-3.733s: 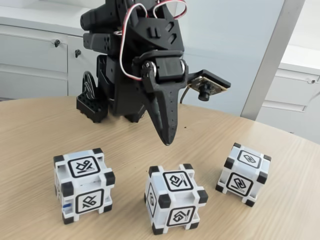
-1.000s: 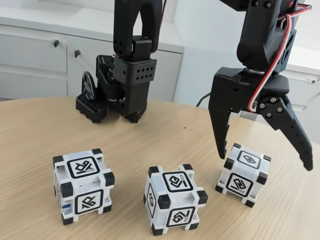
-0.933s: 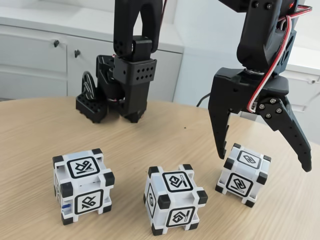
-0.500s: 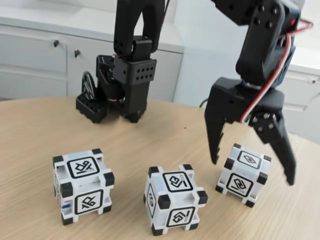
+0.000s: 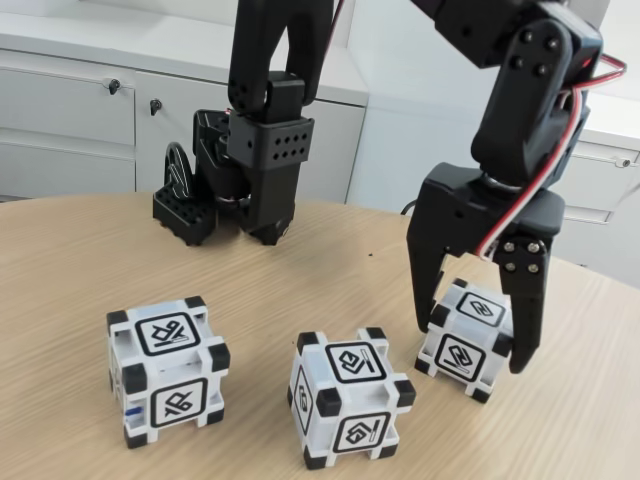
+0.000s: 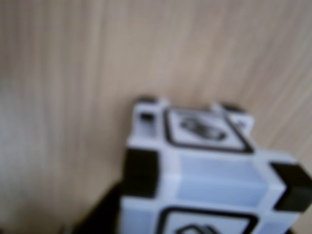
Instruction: Stack cubes from left to right.
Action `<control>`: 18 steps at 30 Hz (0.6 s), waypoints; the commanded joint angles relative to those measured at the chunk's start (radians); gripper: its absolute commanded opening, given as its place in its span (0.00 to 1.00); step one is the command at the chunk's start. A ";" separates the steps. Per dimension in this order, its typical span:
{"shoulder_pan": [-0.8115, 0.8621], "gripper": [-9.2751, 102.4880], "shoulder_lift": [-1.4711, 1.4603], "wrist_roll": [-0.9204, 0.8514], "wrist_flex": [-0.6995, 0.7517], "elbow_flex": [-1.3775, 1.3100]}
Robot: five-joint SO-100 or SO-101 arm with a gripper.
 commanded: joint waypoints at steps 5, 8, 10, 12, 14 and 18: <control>0.002 0.25 0.009 0.025 -0.006 -0.040; 0.002 0.25 0.021 0.040 -0.005 -0.040; 0.003 0.25 0.025 0.049 0.003 -0.040; 0.003 0.24 0.025 0.061 0.008 -0.041; 0.003 0.23 0.028 0.075 0.008 -0.041; 0.012 0.22 0.104 0.110 0.009 -0.041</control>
